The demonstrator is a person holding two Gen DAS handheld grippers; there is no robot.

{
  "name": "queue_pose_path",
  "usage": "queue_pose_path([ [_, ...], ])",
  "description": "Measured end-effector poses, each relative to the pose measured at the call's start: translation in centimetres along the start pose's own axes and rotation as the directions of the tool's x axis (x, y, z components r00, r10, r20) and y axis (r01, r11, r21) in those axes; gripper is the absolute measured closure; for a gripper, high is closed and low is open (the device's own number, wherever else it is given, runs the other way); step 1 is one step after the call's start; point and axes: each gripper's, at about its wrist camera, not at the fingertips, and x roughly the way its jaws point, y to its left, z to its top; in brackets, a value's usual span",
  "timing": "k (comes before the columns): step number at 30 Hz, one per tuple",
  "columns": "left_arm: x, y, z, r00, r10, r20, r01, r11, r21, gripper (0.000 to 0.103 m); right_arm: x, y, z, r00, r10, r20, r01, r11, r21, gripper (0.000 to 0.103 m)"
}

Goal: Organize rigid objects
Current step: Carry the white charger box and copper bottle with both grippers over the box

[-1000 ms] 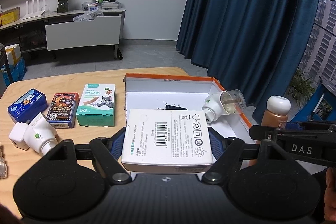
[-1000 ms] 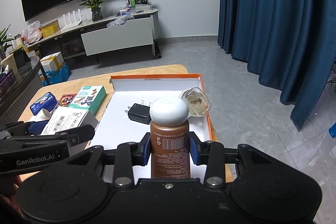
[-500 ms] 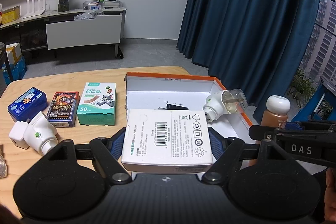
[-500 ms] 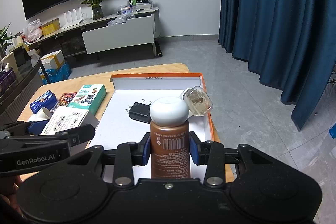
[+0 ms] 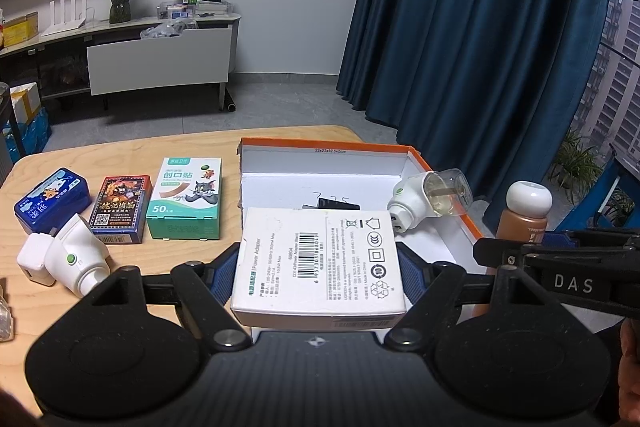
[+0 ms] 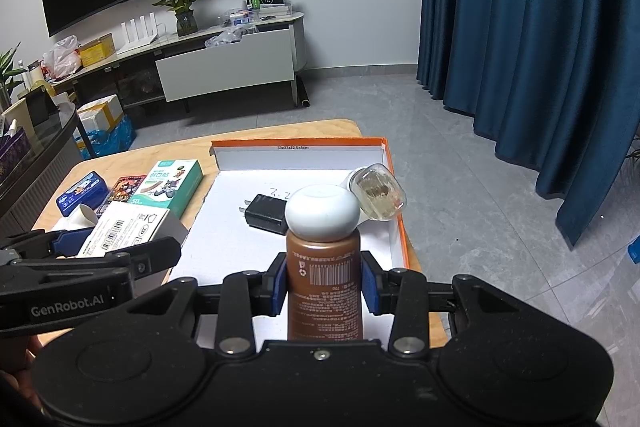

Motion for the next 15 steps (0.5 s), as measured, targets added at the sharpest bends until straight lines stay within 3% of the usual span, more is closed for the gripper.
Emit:
queue_pose_path([
  [15, 0.05, -0.02, 0.02, 1.000, 0.001, 0.001, -0.001, 1.000, 0.003, 0.024, 0.11, 0.05, 0.04, 1.000, 0.002, -0.003, -0.002, 1.000, -0.002, 0.057],
])
